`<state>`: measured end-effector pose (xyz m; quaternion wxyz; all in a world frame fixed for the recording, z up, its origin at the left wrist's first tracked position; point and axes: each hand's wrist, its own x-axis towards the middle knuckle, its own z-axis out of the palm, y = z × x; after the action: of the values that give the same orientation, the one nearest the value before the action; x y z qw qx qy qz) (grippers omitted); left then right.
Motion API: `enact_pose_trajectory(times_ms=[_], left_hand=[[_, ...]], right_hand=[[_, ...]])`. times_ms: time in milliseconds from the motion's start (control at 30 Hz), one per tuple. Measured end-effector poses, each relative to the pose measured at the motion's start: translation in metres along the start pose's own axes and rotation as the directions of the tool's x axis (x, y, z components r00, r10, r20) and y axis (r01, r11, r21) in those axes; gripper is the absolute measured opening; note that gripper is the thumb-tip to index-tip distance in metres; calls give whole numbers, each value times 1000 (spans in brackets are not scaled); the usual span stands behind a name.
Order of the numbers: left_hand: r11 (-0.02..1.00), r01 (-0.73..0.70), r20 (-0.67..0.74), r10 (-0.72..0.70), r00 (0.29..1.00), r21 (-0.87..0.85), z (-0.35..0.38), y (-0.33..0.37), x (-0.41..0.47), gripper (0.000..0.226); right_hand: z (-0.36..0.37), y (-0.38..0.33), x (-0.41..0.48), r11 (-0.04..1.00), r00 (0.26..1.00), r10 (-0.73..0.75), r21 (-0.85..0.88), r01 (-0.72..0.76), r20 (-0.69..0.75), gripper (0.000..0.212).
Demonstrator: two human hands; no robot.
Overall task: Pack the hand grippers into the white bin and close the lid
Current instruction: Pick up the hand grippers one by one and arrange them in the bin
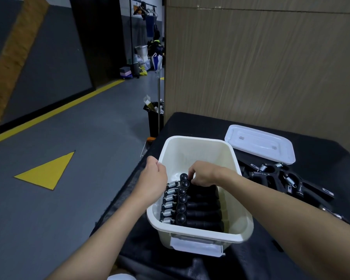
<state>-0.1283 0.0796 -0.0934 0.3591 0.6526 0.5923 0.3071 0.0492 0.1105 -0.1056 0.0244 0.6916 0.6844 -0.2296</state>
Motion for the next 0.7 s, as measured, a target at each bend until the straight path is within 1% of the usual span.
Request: enact_pose_trajectory(times_ms=[167, 267, 400, 500, 567, 633, 700], left_hand=[[1000, 3, -6, -3, 1000, -9, 0, -1, -1, 24], [1000, 0, -5, -1, 1000, -18, 1, -1, 0, 25], [1000, -5, -9, 5, 1000, -19, 3, -4, 2, 22], [1000, -9, -32, 9, 999, 4, 3, -5, 4, 23], [1000, -4, -46, 4, 999, 14, 4, -6, 6, 24], [1000, -1, -60, 2, 998, 26, 5, -6, 6, 24], [999, -6, -76, 10, 997, 42, 7, -5, 5, 24]], right_hand=[[0, -4, 0, 998, 1000, 3, -56, -2, 11, 31], [-7, -2, -5, 999, 1000, 8, -43, -9, -12, 29], [-26, 1, -26, 985, 976, 18, 171, 20, -217, 38], [-46, 8, -49, 948, 935, 16, 302, 99, -355, 28], [-56, 21, -67, 891, 922, 12, 423, 166, -387, 21], [-61, 40, -82, 818, 906, 37, 533, 215, -423, 19], [-62, 64, -91, 744, 870, 136, 628, 226, -475, 19]])
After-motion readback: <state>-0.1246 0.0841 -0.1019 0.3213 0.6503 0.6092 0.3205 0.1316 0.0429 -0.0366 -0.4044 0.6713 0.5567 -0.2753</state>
